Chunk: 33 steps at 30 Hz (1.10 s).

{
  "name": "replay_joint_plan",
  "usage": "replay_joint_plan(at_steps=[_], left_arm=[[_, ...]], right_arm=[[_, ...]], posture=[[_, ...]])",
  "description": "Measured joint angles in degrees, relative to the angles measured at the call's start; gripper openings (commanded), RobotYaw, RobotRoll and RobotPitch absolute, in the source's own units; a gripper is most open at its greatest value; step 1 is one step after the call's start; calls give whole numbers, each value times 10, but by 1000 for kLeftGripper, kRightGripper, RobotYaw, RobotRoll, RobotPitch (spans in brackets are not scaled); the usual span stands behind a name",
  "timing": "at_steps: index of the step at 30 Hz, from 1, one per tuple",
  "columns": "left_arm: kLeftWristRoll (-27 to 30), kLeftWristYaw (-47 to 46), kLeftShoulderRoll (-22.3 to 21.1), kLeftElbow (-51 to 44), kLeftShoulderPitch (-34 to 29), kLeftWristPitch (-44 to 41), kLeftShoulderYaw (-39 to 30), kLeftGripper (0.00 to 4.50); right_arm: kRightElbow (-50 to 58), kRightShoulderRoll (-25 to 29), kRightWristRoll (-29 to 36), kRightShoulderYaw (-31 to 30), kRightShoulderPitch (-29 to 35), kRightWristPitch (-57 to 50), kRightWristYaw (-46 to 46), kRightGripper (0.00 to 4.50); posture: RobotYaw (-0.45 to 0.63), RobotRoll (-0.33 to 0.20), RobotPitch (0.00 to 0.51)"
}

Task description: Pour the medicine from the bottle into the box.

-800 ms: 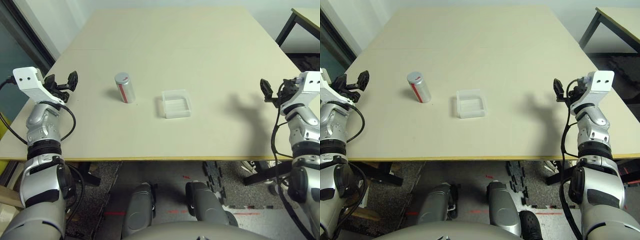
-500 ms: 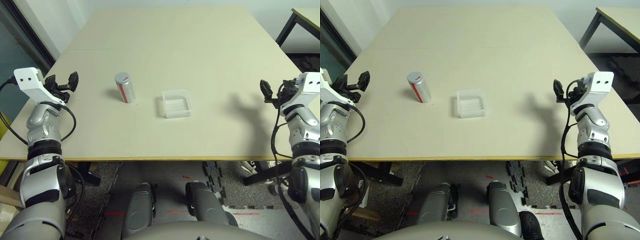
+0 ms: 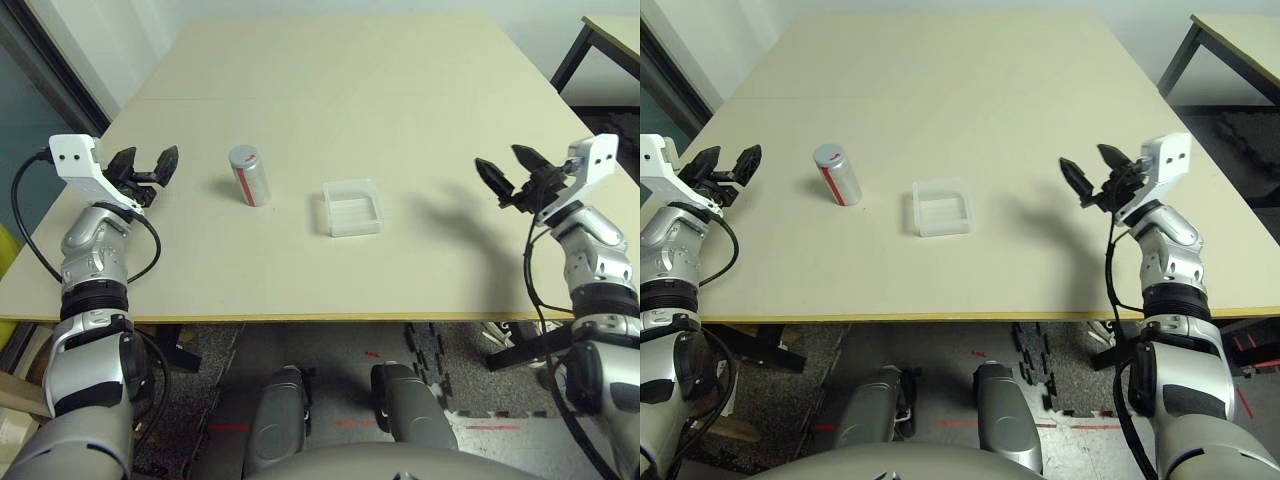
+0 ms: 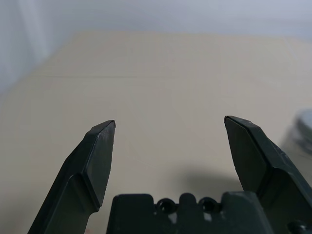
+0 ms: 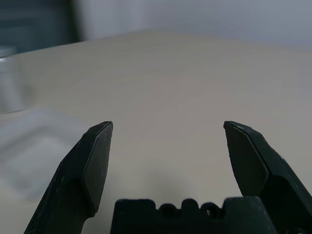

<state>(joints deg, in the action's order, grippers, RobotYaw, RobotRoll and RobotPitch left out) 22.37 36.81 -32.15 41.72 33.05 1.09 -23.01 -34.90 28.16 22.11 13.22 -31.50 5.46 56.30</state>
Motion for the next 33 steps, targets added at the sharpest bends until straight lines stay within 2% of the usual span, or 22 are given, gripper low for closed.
replay_joint_plan(at_steps=[9,14,20,27,33], left_arm=[[22,19,13,-117,-52,-58,12,4485],[35,40,22,-169,-91,-82,18,4485],[43,49,50,-228,-138,-101,39,4485],[26,29,86,-247,-158,-90,66,4485],[-10,-1,111,-201,-127,-42,86,4485]], right_arm=[[108,-1,18,-70,34,-65,117,4500],[136,-1,14,-101,43,-69,142,4500],[137,0,5,-111,49,-69,147,4500],[143,-3,4,-125,50,-69,148,4500],[150,-12,3,-133,56,-70,148,4500]], posture=[[-137,0,96],[-136,0,99],[-141,0,104],[-147,0,106],[-171,0,105]])
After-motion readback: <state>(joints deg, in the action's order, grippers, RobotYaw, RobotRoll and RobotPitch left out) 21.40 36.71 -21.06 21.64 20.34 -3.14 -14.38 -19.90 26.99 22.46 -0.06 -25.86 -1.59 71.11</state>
